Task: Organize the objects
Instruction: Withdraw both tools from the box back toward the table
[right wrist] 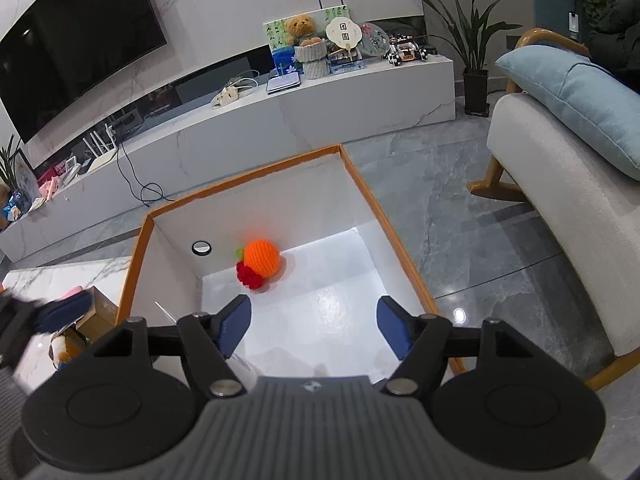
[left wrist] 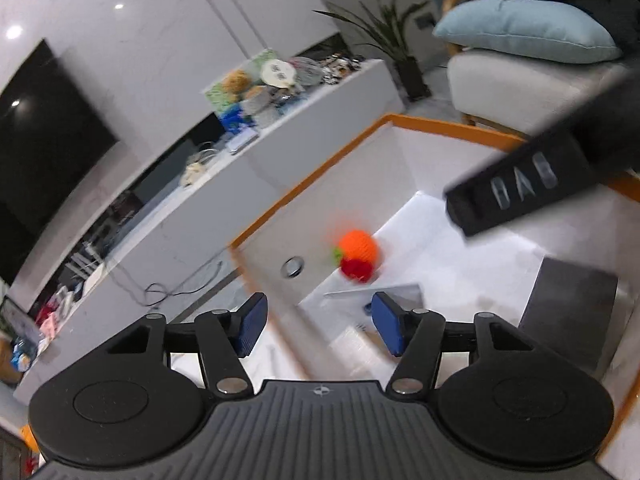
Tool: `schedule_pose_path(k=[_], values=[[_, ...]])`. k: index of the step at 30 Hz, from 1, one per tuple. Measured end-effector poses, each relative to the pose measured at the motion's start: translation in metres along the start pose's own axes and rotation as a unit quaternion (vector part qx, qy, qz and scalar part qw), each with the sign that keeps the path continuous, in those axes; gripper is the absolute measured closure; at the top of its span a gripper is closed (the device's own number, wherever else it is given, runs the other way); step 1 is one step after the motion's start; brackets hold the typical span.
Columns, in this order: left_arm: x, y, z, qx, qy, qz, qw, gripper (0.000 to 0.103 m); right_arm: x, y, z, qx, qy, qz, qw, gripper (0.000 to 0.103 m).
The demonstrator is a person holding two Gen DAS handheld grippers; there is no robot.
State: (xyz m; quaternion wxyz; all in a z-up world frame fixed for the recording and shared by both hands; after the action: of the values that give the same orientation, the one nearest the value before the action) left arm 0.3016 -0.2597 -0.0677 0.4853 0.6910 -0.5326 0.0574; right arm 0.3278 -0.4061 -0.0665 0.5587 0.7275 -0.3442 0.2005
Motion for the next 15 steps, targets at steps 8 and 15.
schedule_pose_path(k=[8, 15], values=[[0.005, -0.023, -0.002, -0.014, 0.043, -0.009, 0.9990, 0.036, 0.005, 0.009, 0.011, -0.002, -0.015, 0.009, 1.000, 0.032], [-0.015, -0.011, -0.039, 0.010, 0.109, 0.004, 0.9940, 0.036, 0.005, 0.009, 0.003, 0.004, -0.005, 0.011, 1.000, 0.031]])
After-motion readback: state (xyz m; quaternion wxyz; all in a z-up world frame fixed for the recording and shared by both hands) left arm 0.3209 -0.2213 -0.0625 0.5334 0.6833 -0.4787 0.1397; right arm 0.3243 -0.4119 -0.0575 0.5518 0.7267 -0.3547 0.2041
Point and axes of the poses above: each gripper's, at about its wrist camera, not at the fingertips, and y roughly against the way its jaws point, z to its right, x to its top, the point moved 9 cm from there along -y, roughly the way its jaws point, and after that the axes turned 4 degrees about -y, right-handed, at the moved point
